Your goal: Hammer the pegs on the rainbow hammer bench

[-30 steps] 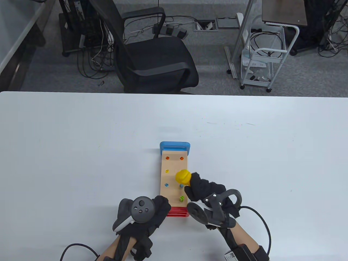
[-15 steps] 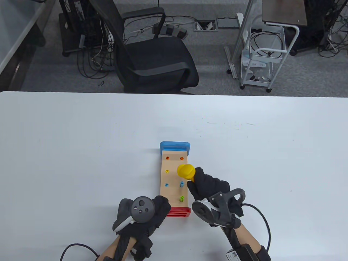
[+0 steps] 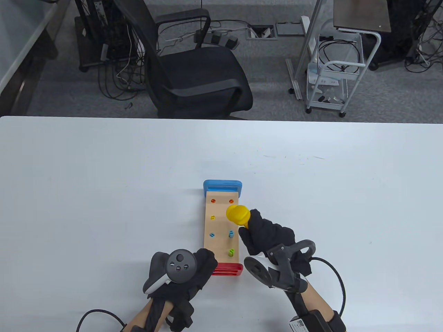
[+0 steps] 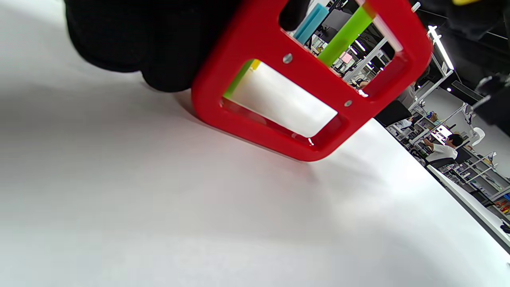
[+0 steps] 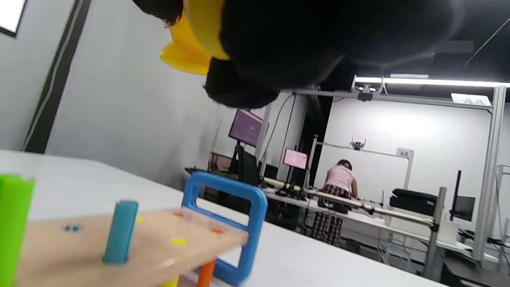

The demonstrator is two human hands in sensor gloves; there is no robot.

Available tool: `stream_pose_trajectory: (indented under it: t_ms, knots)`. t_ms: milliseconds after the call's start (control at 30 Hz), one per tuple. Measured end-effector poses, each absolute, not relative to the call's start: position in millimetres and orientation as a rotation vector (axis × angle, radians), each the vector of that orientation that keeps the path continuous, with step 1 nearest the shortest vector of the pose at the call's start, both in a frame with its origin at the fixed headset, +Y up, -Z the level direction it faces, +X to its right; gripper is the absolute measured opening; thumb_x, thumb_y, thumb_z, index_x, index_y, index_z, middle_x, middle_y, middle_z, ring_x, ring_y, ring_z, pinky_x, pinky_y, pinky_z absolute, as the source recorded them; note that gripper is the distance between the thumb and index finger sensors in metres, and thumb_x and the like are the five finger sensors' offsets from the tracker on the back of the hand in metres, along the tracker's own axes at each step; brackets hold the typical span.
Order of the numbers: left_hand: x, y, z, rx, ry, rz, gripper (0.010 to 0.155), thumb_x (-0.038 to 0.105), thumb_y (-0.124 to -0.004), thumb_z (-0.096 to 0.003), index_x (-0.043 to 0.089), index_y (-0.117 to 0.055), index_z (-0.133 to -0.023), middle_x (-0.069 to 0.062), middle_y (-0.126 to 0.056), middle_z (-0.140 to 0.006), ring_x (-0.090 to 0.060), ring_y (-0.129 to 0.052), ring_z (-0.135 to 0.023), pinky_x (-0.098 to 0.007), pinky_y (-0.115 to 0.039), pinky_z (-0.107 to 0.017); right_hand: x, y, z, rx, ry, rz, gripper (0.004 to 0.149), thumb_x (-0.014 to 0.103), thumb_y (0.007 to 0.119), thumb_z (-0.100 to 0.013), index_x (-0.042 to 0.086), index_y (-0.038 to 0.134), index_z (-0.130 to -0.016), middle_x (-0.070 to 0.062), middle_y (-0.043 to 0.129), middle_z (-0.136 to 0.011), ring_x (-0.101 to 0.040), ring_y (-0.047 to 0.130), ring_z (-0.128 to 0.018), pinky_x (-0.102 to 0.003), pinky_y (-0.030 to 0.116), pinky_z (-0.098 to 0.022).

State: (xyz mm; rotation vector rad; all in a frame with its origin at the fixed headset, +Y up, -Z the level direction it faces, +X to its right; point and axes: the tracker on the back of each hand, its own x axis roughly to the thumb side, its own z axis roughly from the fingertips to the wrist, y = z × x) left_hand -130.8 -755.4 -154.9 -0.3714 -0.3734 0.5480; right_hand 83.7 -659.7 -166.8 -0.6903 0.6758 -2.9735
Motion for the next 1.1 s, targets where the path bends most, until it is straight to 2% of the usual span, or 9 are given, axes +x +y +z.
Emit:
stream_pose_trajectory:
  t_ms: [133,200,467,600,633,700,833,967,1100]
  knots:
    - [-131,-755,-155,-0.369,-0.373,0.546,0.068,0.06,-0.035,-0.0561,0.019,-0.052,-0.108,-0.039,-0.076,-0.106,-0.053,-0.092,-0.083,-0.059,-0.081,-0.056,67,-698,-174,-0.47,-0.052,-2.693,0.063,0.047,0.042,-0.062,0.0,0.047,-0.103,-0.001,0.089,-0.071,-0.013,0.092,-0.037,-0.031,0.086,-0.032]
    - [-131,-755,-155,-0.369,-0.373,0.545,0.068,0.06,-0.035,-0.0562,0.019,-0.052,-0.108,-0.039,-0.076,-0.106,-0.053,-0.092,-0.084,-0.059,-0.081,-0.056,65,-692,-180,-0.778,0.265,-2.747,0.062,0.042,0.056,-0.061,-0.007,0.069,-0.096,-0.01,0.101,-0.054,-0.019,0.094,-0.021,-0.036,0.086,-0.017]
    - [-131,-755,-155,-0.374,-0.373,0.546,0.068,0.06,-0.035,-0.0562,0.019,-0.052,-0.108,-0.039,-0.076,-0.106,-0.053,-0.092,-0.084,-0.059,-0.081,-0.056,88,-658,-171,-0.631,0.712,-3.044,0.063,0.042,0.05,-0.062,-0.006,0.059,-0.101,-0.011,0.095,-0.062,-0.021,0.093,-0.029,-0.038,0.085,-0.024]
    - [-131,-755,-155,-0.374,-0.373,0.545,0.068,0.06,-0.035,-0.0561,0.019,-0.052,-0.108,-0.039,-0.076,-0.106,-0.053,-0.092,-0.084,-0.059,-0.081,-0.056,70,-707,-181,-0.706,0.088,-2.821,0.062,0.041,0.057,-0.061,-0.007,0.068,-0.099,-0.014,0.099,-0.057,-0.024,0.094,-0.024,-0.041,0.085,-0.02]
    - [-131,-756,-155,-0.377,-0.372,0.546,0.068,0.06,-0.035,-0.0562,0.019,-0.052,-0.108,-0.039,-0.076,-0.106,-0.053,-0.092,-0.084,-0.059,-0.081,-0.056,71,-707,-172,-0.38,0.006,-2.729,0.063,0.048,0.041,-0.06,0.002,0.047,-0.102,0.0,0.09,-0.071,-0.011,0.094,-0.037,-0.03,0.088,-0.032]
    - [-131,-755,-155,-0.372,-0.373,0.544,0.068,0.06,-0.035,-0.0561,0.019,-0.052,-0.108,-0.039,-0.076,-0.106,-0.053,-0.092,-0.083,-0.059,-0.081,-0.056,69,-702,-176,-0.715,0.366,-2.756,0.062,0.042,0.054,-0.06,-0.005,0.066,-0.097,-0.011,0.1,-0.057,-0.02,0.094,-0.023,-0.038,0.086,-0.02]
    - [-131,-755,-155,-0.375,-0.373,0.545,0.068,0.06,-0.035,-0.0562,0.019,-0.052,-0.108,-0.039,-0.076,-0.106,-0.053,-0.092,-0.084,-0.059,-0.081,-0.056,66,-695,-177,-0.663,0.21,-2.78,0.062,0.043,0.05,-0.061,-0.004,0.06,-0.101,-0.01,0.096,-0.063,-0.021,0.093,-0.03,-0.038,0.085,-0.025]
    - [-131,-755,-155,-0.376,-0.373,0.546,0.068,0.06,-0.035,-0.0562,0.019,-0.052,-0.108,-0.039,-0.076,-0.106,-0.053,-0.092,-0.084,-0.059,-0.081,-0.056,86,-663,-167,-0.635,0.735,-2.993,0.063,0.042,0.049,-0.061,-0.006,0.058,-0.1,-0.011,0.095,-0.062,-0.021,0.093,-0.029,-0.038,0.085,-0.024]
    - [-131,-755,-155,-0.373,-0.373,0.545,0.068,0.06,-0.035,-0.0562,0.019,-0.052,-0.108,-0.039,-0.076,-0.106,-0.053,-0.092,-0.084,-0.059,-0.081,-0.056,72,-705,-180,-0.691,-0.018,-2.835,0.062,0.04,0.055,-0.061,-0.008,0.063,-0.1,-0.015,0.098,-0.06,-0.025,0.094,-0.025,-0.042,0.085,-0.021]
